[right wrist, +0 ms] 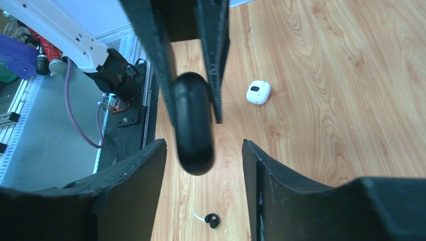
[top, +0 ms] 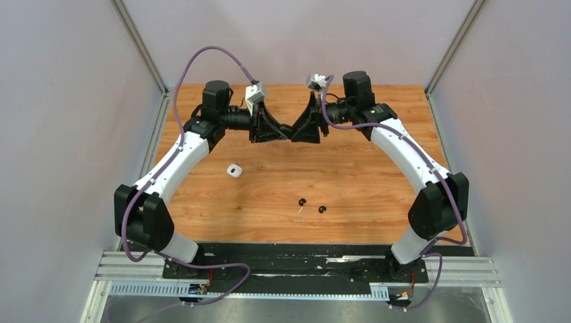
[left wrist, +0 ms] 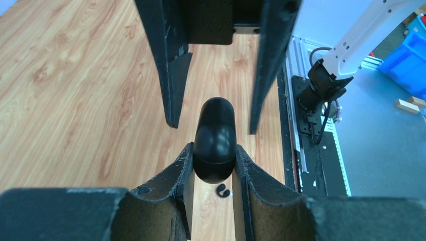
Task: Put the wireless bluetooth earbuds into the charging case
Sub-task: Open the charging case.
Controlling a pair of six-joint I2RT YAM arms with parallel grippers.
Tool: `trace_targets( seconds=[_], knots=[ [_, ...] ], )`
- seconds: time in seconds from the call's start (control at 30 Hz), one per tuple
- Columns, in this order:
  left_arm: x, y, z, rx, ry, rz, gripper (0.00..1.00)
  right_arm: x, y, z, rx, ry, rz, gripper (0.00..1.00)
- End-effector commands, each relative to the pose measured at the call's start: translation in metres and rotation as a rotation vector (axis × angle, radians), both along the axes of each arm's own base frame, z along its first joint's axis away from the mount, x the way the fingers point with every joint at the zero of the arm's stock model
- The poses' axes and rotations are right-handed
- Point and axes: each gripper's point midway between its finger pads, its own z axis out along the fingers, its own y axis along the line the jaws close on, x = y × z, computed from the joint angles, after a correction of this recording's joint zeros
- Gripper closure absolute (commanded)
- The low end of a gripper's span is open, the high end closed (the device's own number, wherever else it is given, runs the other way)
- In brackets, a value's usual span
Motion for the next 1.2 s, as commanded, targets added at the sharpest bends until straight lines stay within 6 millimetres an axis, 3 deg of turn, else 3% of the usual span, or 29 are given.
trace_targets(
  seconds=[0.0, 0.27, 0.63, 0.8, 0.9, 0.97, 1.0, 1.03, 1.07, 1.17],
  knots=[
    [-0.012, -0.001, 0.018, -0.038, -0.063, -0.055, 1.0, 0.016, 0.004, 0.007, 0.003, -0.048, -0.017, 0.46],
    [-0.016, 0.0, 0.016, -0.014, -0.147, -0.082, 1.0, 0.042, -0.006, 0.019, 0.028, 0.001, -0.082, 0.61],
    [-0.014, -0.002, 0.015, -0.019, -0.141, -0.086, 1.0, 0.032, -0.007, 0.013, 0.047, 0.072, -0.066, 0.7],
    [-0.011, -0.002, 0.015, -0.019, -0.132, -0.069, 1.0, 0.028, -0.005, 0.013, 0.056, 0.086, -0.046, 0.84],
    [-0.006, -0.003, 0.015, -0.028, -0.123, -0.039, 1.0, 0.025, -0.004, 0.013, 0.058, 0.082, -0.033, 0.85],
    [-0.001, -0.003, 0.015, -0.038, -0.101, -0.006, 1.0, 0.024, -0.003, 0.013, 0.055, 0.055, -0.035, 0.95],
    [0.003, -0.003, 0.014, -0.034, -0.063, 0.027, 0.94, 0.026, -0.003, 0.014, 0.049, 0.028, -0.047, 0.99],
    [0.005, -0.003, 0.013, -0.029, -0.038, 0.047, 0.88, 0.027, -0.003, 0.014, 0.039, -0.008, -0.06, 1.0],
    [0.009, -0.002, 0.011, -0.017, -0.028, 0.067, 0.75, 0.029, -0.003, 0.015, 0.025, -0.056, -0.074, 1.0],
    [0.011, 0.005, 0.002, 0.055, 0.028, 0.121, 0.55, 0.036, -0.005, 0.015, -0.031, -0.219, -0.106, 1.0]
  ],
)
